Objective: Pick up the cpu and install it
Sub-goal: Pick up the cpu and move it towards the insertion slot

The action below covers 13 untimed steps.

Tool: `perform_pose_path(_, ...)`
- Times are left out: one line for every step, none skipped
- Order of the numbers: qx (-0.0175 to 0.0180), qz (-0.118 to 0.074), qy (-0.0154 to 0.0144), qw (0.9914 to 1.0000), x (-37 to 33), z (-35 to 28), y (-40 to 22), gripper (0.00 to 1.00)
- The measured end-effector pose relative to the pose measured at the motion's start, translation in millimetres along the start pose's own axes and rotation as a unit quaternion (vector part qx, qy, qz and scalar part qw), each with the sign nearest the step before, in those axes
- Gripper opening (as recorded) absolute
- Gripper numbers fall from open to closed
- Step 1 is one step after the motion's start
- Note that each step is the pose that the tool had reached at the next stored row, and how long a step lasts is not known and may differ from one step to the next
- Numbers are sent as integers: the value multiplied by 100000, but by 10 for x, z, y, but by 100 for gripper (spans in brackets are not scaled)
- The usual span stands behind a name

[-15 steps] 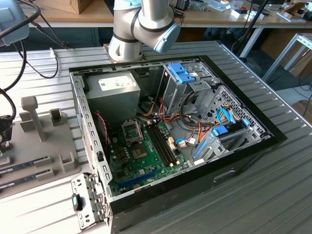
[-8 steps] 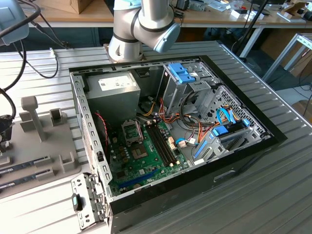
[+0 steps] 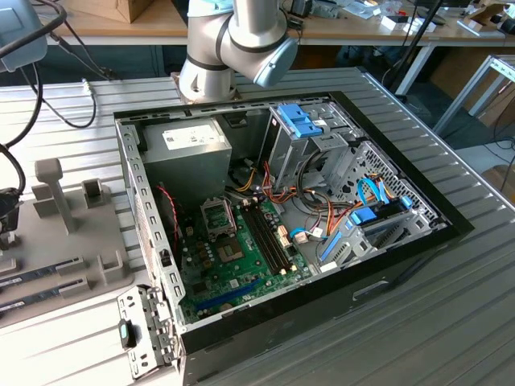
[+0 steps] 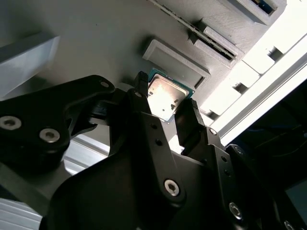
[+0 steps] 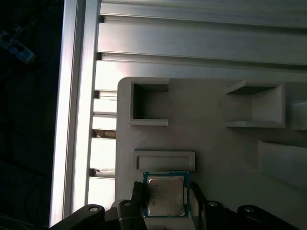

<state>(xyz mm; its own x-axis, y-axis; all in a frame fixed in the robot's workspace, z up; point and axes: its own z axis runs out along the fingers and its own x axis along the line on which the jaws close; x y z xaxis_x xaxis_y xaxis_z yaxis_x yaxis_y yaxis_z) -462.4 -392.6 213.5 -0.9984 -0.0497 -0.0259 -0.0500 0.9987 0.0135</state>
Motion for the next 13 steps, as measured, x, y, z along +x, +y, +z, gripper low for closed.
perform_pose_path(3,2,5,100000,0,-9,0,47)
perform_pose_path(2,2,3,100000,0,-14,0,47)
perform_pose_path(1,0,-1,100000,-1,-28,0,47)
perform_pose_path(2,0,2,100000,-1,-36,0,47)
perform_pose_path(0,0,-3,100000,-1,-43,1,47)
perform_pose_path(2,-1,0,100000,-1,-55,1,47)
perform_pose_path(1,2,-2,100000,-2,-62,1,47)
perform_pose_path(-1,0,-4,100000,-2,-69,1,47)
perform_pose_path(-1,1,-6,100000,-2,-77,1,47)
perform_pose_path(-1,1,-3,100000,-2,-84,1,47)
perform_pose_path(-2,1,-4,100000,-2,-90,1,47)
perform_pose_path(0,2,-1,100000,-3,-95,1,47)
perform_pose_path(1,2,0,100000,-3,-100,2,47)
